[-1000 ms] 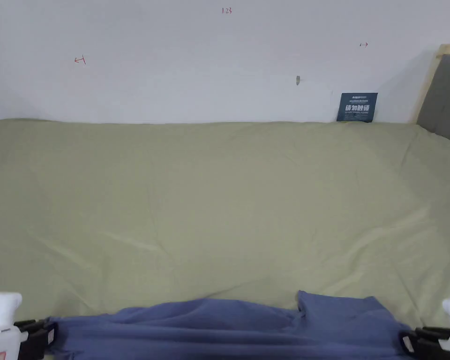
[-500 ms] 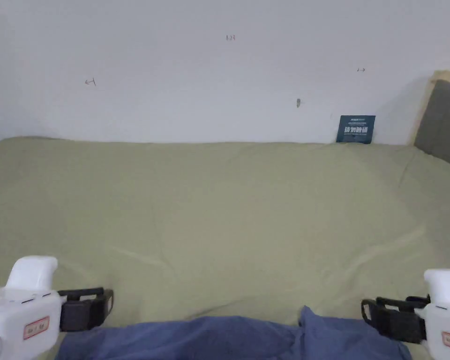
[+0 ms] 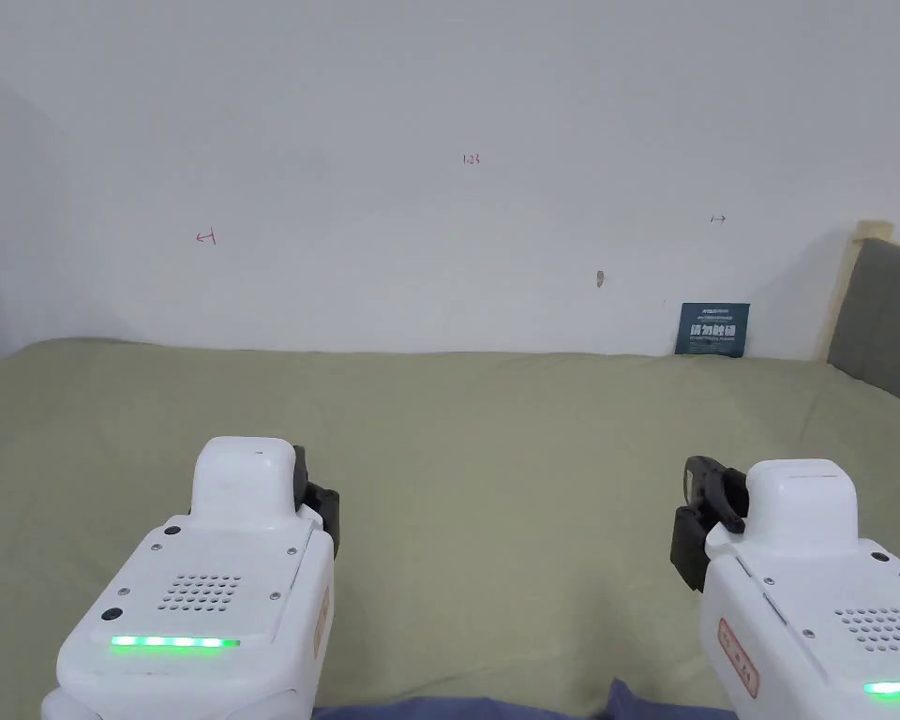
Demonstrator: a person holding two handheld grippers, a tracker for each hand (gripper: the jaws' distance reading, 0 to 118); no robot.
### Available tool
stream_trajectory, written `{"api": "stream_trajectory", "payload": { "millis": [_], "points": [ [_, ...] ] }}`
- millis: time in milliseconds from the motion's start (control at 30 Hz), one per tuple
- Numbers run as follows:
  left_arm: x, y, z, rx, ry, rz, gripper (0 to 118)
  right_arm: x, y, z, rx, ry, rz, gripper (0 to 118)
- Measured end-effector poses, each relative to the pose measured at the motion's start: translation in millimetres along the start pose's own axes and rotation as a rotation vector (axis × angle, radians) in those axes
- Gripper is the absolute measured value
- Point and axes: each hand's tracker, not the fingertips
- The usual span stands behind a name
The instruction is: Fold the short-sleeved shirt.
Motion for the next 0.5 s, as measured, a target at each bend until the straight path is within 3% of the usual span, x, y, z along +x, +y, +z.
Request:
{"api": "stream_trajectory", "payload": {
  "millis": [133,233,500],
  "points": [
    [-4,2,6,0.014,-0.011,-0.015,0,1,-1,4,0.01,-0.02,0.005,0],
    [-20,8,1,-0.048,-0.087,0.067,0,-1,0,5,0.007,-0.022,-0.002,0],
    [-182,-51,-63,-0.635,-0.309,0.402,0,-14,-10,20,-0.005,-0.005,0.039,0]
  ]
}}
